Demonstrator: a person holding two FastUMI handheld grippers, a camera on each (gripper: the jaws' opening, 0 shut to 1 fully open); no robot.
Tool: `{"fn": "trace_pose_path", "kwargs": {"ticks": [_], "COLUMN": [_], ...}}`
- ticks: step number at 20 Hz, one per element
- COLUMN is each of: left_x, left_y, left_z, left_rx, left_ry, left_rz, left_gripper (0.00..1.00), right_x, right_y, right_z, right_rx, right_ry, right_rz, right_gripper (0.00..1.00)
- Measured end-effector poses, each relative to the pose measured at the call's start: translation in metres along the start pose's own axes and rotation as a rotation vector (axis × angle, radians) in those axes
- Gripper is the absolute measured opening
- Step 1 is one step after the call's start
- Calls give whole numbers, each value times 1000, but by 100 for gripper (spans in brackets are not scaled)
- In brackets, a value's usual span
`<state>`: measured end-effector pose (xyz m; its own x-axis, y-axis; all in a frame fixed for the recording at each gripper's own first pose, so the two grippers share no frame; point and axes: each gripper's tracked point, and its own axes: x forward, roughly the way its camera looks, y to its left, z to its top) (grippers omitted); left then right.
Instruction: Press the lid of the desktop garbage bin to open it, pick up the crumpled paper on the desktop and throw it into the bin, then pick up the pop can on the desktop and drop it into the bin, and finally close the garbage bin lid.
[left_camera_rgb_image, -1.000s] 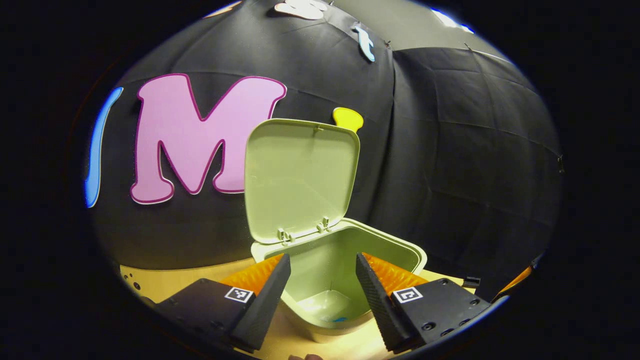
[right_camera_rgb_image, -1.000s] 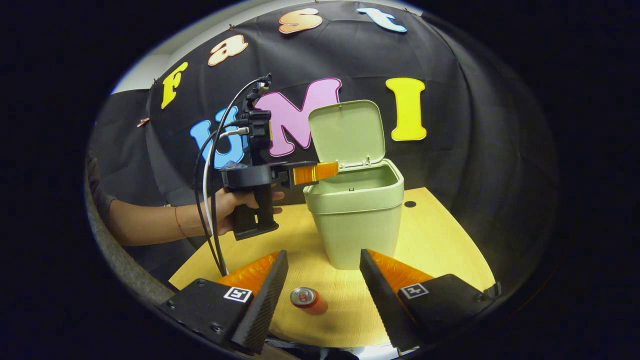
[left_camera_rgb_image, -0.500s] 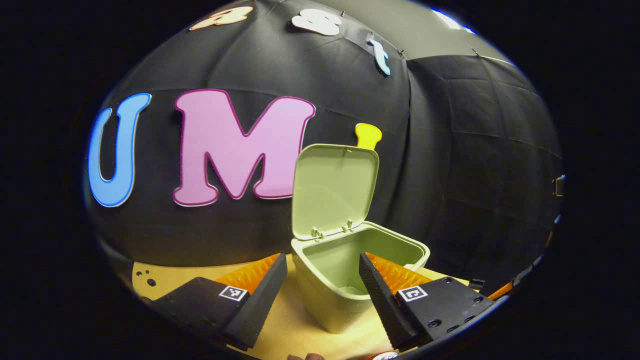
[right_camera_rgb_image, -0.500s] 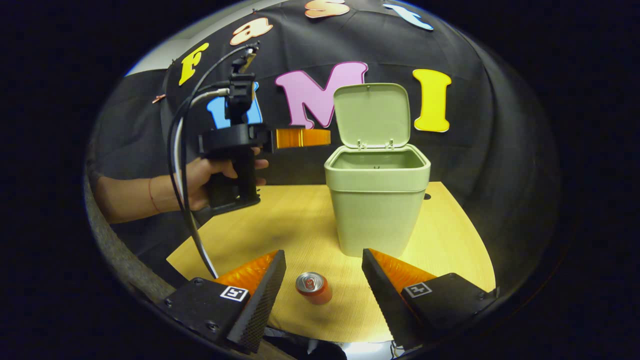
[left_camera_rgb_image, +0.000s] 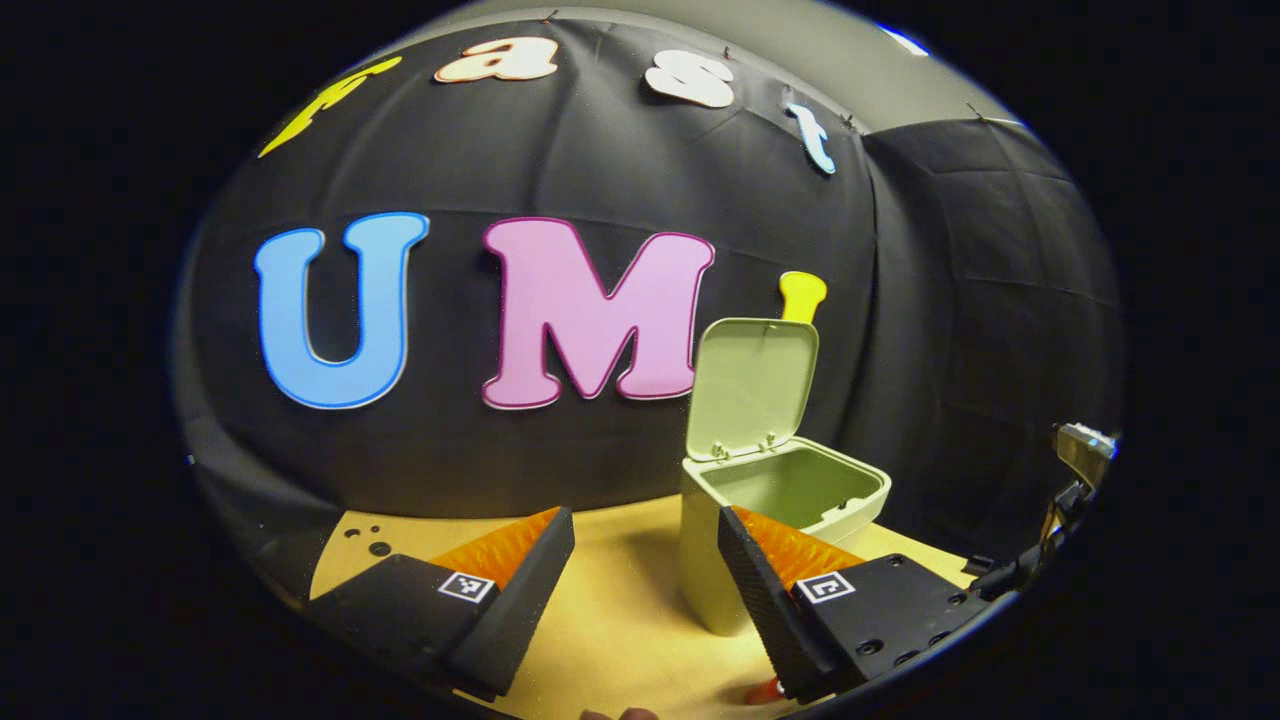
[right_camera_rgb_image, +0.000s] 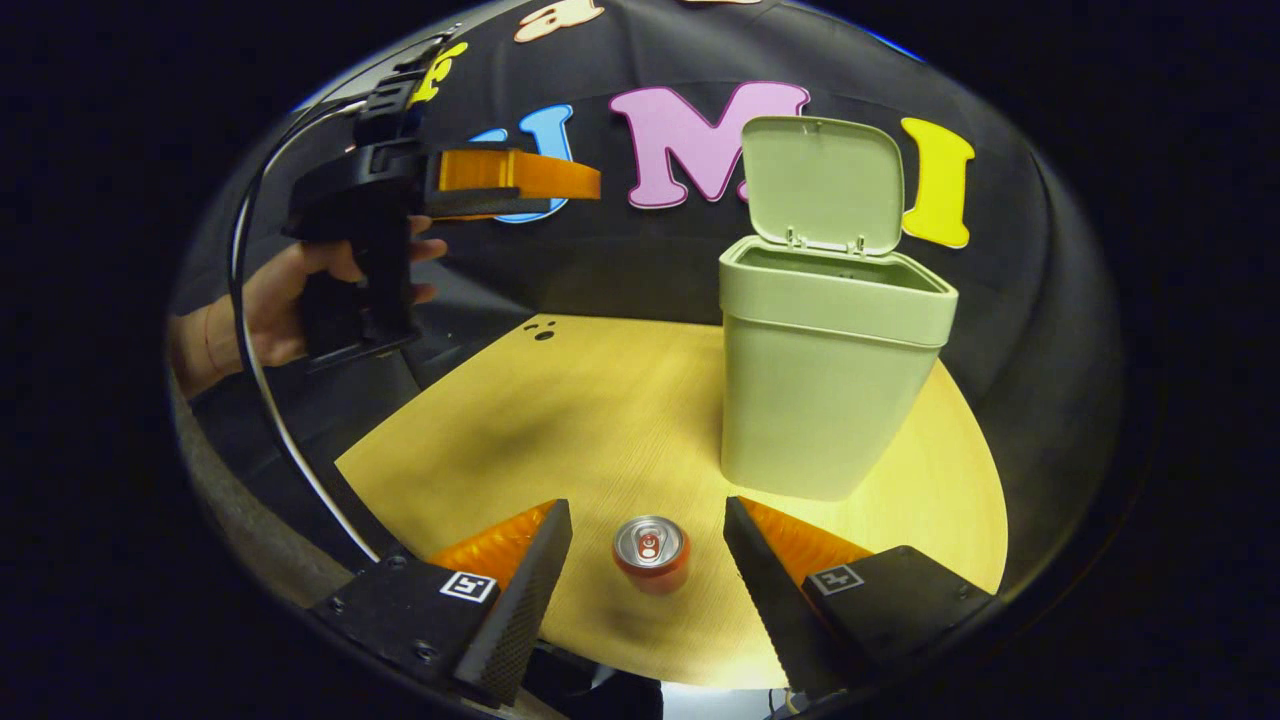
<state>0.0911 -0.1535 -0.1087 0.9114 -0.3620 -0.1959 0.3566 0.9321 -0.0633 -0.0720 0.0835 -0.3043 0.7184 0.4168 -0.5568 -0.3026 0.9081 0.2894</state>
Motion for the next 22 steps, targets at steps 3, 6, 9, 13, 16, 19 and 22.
{"fn": "trace_pose_path", "kwargs": {"ticks": [3, 6, 9, 13, 16, 19, 22], "left_x": [-29, -55, -77, -98, -108, -114, -115], "left_y": [27, 52, 74, 96, 106, 113, 118], "left_z": [-15, -29, -38, -49, -59, -63, -63], "left_rx": [-25, -52, -62, -77, -90, -101, -109], "left_ry": [26, 49, 61, 79, 97, 101, 102], "left_rz": [68, 134, 192, 253, 278, 296, 304], "left_gripper": [94, 94, 94, 94, 94, 94, 94], "right_x": [11, 22, 31, 47, 59, 65, 70], "right_y": [-1, -2, -2, -3, -5, -8, -9], "right_z": [-14, -26, -36, -53, -66, -74, -81], "right_rx": [-15, -45, -67, -98, -113, -126, -150], "right_ry": [37, 74, 102, 152, 191, 213, 229], "right_rz": [9, 18, 24, 27, 22, 5, 3], "right_gripper": [96, 97, 97, 97, 96, 97, 97]}}
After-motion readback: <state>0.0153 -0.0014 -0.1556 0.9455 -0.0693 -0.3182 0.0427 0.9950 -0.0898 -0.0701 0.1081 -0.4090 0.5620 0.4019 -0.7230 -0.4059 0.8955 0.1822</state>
